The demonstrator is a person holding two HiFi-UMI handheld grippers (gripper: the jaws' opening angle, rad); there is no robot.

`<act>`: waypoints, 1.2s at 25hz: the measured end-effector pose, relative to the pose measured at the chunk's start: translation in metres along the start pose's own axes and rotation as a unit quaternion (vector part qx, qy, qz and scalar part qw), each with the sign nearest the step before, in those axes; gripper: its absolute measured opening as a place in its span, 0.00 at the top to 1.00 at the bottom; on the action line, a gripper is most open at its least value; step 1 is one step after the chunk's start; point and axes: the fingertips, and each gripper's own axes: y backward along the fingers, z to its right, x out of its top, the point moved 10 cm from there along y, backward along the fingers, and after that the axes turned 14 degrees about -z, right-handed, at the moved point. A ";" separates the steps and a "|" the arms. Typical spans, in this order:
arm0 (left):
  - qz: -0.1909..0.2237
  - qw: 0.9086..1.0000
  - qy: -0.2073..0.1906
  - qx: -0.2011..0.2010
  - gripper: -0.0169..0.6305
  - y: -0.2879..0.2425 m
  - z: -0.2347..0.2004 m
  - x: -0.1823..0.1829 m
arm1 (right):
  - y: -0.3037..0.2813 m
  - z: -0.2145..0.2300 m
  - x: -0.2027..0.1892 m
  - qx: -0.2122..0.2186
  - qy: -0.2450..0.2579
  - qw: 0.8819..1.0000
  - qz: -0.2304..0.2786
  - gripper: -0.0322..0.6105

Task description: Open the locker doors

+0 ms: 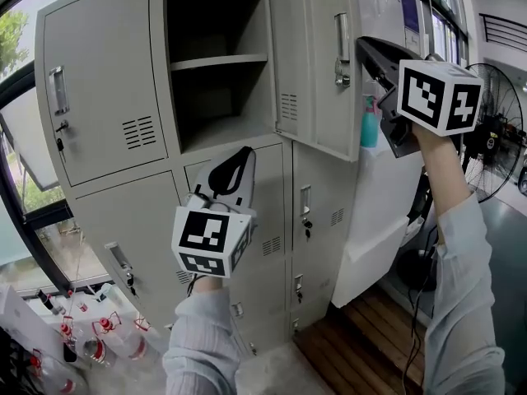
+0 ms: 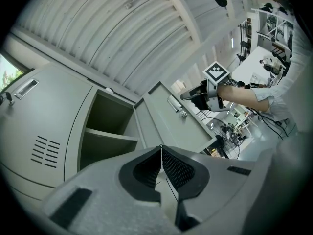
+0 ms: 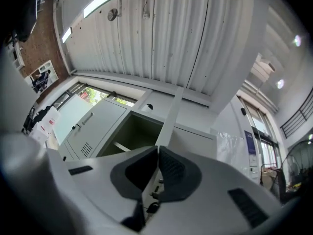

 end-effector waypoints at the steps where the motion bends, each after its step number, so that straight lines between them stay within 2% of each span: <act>1: -0.001 1.000 0.000 -0.002 0.95 -0.001 0.000 -0.002 | -0.001 0.004 -0.002 -0.014 0.003 1.000 -0.004 0.95; 3: -0.003 1.000 0.001 -0.005 0.95 -0.004 0.002 -0.004 | -0.002 0.013 -0.006 -0.035 0.011 0.999 -0.011 0.95; 13: -0.007 1.000 0.000 -0.017 0.95 -0.016 0.005 -0.011 | -0.007 0.035 -0.013 -0.068 0.006 0.997 -0.025 0.95; 25: -0.007 1.000 0.010 -0.015 0.95 -0.006 -0.005 -0.015 | -0.010 0.033 -0.008 -0.114 0.026 0.992 -0.036 0.95; 30: -0.009 1.000 0.014 -0.009 0.95 0.007 -0.007 -0.020 | 0.000 0.026 -0.012 -0.152 0.051 0.986 -0.035 0.95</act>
